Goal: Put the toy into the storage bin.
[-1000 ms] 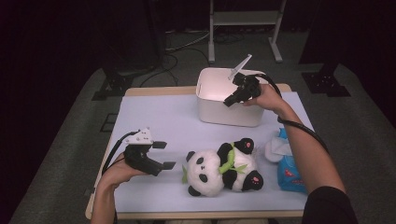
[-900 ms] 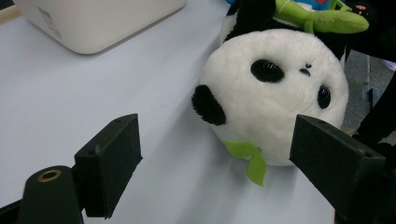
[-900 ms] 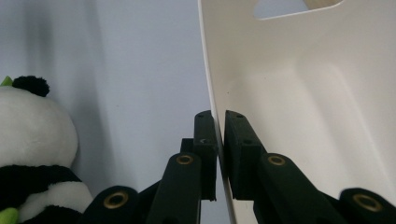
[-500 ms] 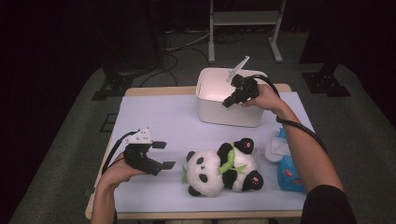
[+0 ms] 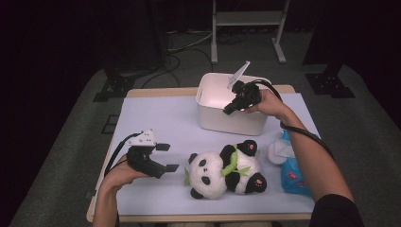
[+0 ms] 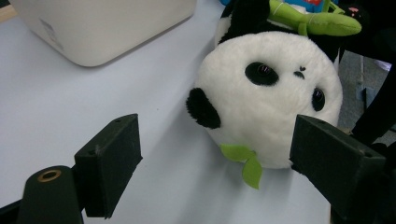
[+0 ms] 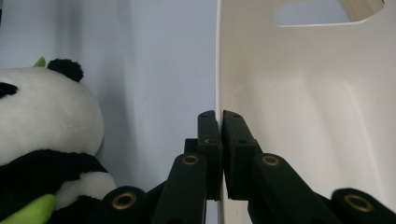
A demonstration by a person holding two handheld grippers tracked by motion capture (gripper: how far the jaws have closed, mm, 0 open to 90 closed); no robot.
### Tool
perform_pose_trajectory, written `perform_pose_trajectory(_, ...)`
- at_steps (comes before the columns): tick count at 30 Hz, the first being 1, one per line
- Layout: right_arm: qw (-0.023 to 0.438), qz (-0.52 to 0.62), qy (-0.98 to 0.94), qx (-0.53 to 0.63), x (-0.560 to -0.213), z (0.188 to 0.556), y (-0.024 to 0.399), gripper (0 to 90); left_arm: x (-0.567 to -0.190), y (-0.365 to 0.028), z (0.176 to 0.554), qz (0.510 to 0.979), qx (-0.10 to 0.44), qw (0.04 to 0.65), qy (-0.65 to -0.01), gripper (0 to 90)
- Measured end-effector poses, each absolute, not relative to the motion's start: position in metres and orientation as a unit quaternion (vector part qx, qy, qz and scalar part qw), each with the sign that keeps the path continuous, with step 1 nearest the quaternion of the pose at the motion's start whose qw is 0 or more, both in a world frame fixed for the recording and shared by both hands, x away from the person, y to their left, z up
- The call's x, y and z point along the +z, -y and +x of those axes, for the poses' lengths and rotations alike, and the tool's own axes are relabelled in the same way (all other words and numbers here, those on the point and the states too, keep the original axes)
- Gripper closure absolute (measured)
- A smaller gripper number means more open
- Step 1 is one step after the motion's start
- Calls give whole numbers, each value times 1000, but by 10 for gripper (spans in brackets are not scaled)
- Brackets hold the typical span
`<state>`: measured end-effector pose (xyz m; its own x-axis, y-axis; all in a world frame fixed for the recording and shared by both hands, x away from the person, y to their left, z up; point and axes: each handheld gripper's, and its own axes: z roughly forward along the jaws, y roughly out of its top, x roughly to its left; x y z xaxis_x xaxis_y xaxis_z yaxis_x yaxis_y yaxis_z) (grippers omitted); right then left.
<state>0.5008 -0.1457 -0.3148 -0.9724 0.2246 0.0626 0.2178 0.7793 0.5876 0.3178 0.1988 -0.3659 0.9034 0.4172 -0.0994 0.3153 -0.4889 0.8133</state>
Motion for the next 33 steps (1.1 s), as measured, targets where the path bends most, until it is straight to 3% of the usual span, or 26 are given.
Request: perform_pose_trajectory(33,1,77,-949,305,-315,444,145,860,-371,-188,319,871,45,448,-198,155)
